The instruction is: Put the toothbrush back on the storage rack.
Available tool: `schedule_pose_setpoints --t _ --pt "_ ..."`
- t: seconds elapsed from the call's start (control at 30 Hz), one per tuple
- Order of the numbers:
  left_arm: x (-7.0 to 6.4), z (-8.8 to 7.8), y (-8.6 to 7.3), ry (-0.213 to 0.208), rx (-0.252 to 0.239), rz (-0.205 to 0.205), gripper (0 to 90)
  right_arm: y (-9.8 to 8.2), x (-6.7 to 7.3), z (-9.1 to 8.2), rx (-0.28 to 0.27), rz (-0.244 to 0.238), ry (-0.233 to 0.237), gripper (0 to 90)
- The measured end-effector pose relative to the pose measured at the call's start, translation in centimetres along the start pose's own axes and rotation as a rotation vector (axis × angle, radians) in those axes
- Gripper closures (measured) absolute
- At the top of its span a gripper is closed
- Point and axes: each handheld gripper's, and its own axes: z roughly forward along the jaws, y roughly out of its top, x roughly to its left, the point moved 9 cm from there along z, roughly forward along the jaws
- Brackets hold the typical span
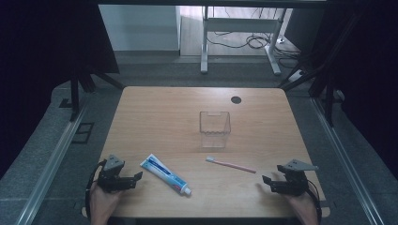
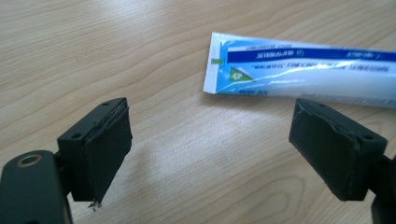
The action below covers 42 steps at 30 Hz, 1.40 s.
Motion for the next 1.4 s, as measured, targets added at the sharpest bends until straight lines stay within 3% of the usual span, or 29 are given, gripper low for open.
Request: schedule_pose_setpoints --t 0.13,0.23,0.33,0.57,0.73,1.0,1.4 --pt "0.0 0.2 -0.1 0.003 0.001 0.002 12.8 -0.2 0.1 0.2 0.006 -0.016 0.008 15.0" --pt "-0.5 0.2 0.1 -0.023 -0.019 0.008 12.8 -0.2 0.5 0.5 0.011 -0.033 0.021 13.3" --pt "-0.4 0.3 -0.1 -0.025 -0.006 0.014 12.9 -0.2 0.7 0.5 0.015 -0.055 0.022 13.0" --pt "-0.3 0.2 -0.1 -0.022 -0.016 0.024 13.0 -0.4 0.9 0.6 0.029 -0.058 0.044 12.4" --pt "-0.5 0.2 -0.1 -0.025 -0.022 0.037 13.1 0.0 1.1 0.4 0.004 -0.058 0.052 10.4" --pt "-1.0 0.6 -0.1 -0.03 -0.009 0.061 13.1 0.3 1.2 0.4 0.008 -0.066 0.062 11.6" --pt "-0.9 0.6 -0.2 -0.033 -0.007 0.056 13.1 1.1 2.0 0.5 0.017 -0.082 0.082 8.9"
